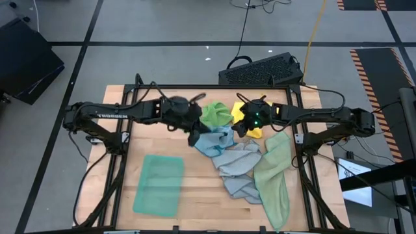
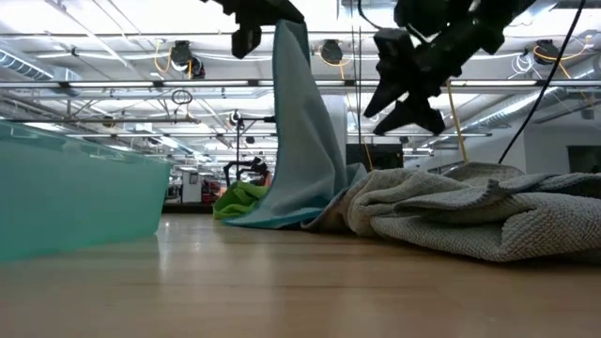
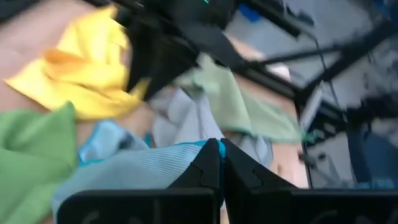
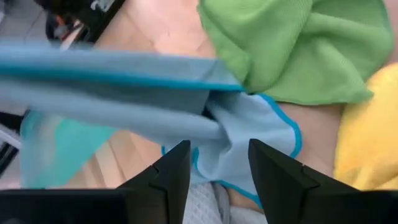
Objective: Fold microfiber towels
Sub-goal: Fold the blue microfiber cloth
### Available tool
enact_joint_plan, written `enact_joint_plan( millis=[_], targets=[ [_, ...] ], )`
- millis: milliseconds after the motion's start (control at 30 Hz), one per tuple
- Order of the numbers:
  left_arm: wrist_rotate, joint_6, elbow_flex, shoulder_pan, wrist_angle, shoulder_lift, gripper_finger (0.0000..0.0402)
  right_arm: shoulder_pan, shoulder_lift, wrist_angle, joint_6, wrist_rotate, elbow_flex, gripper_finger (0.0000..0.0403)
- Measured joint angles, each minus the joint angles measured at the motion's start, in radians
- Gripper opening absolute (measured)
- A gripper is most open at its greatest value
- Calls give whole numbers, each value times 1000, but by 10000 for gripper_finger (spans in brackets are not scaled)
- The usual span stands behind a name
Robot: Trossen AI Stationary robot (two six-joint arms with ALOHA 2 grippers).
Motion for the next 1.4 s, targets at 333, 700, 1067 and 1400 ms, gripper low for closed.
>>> enact_joint_plan(
  millis=[333,700,1067,1400],
  targets=[
    [-87,-95,0,-122,-110,4,2,-99,141,84,-203,-173,-16,192],
    [-143,-319,-1,-191,-99,-27,3,-189,297,179,-332,-285,-16,209],
    [-395,-375,-2,-227,-152,-103,3,-146,462,244,-464,-526,-15,124],
    [-404,-347,-2,-174,-240,-103,3,-98,400,203,-427,-595,-15,17]
  ],
)
